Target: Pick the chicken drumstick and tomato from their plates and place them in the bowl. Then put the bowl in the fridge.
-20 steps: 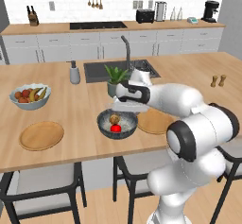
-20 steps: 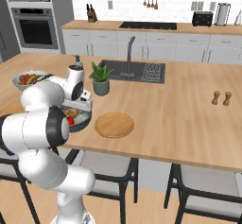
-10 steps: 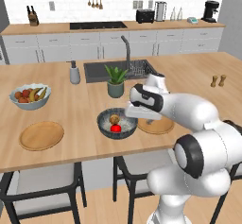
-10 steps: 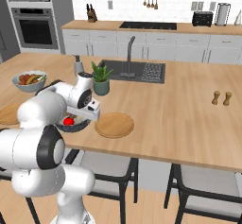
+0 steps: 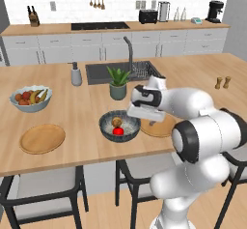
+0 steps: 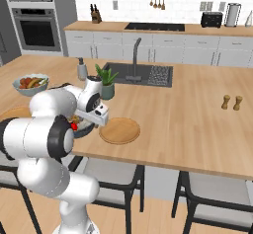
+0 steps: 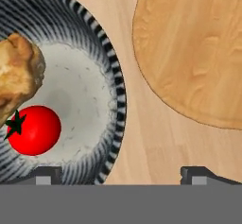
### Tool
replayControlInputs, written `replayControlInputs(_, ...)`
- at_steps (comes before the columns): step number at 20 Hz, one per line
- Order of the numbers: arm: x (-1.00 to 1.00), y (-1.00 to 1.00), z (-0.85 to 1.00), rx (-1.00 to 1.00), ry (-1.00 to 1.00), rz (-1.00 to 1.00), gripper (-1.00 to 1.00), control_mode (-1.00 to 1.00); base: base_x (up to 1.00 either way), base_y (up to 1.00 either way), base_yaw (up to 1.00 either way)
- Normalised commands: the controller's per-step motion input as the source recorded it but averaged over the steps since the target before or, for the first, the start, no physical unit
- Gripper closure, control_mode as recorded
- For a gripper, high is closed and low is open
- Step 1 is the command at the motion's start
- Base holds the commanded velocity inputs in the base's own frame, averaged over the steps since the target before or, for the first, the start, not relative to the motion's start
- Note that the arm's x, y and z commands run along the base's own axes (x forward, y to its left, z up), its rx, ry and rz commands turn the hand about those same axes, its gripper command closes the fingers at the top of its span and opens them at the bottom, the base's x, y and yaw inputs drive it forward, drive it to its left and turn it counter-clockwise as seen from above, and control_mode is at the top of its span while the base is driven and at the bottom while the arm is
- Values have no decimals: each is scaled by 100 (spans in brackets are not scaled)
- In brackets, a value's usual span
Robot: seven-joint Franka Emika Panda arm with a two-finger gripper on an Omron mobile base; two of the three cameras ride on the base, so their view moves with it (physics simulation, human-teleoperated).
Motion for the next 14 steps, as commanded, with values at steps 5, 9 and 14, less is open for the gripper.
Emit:
replayControlInputs(5,6,15,-61,0,1,-13,-100,-100,0,0,0)
replayControlInputs(9,19,16,-34,0,0,-9,-100,-100,0,0,0)
replayControlInputs(14,11,22,-22,0,-1,-5,-100,-100,0,0,0)
